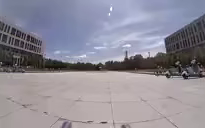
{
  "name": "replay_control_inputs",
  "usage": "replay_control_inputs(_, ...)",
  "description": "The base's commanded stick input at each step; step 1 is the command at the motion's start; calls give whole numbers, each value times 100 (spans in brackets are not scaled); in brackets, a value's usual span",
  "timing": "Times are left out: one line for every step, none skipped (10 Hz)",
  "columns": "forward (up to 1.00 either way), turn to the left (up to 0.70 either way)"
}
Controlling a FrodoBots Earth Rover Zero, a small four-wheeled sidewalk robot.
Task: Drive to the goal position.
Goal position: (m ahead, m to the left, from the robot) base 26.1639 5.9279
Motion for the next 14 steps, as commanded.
replay_control_inputs(70, 0)
replay_control_inputs(70, 0)
replay_control_inputs(70, 0)
replay_control_inputs(70, 0)
replay_control_inputs(70, 0)
replay_control_inputs(70, 0)
replay_control_inputs(70, 0)
replay_control_inputs(70, 0)
replay_control_inputs(70, 0)
replay_control_inputs(70, 0)
replay_control_inputs(70, 0)
replay_control_inputs(70, 0)
replay_control_inputs(70, 0)
replay_control_inputs(70, 0)
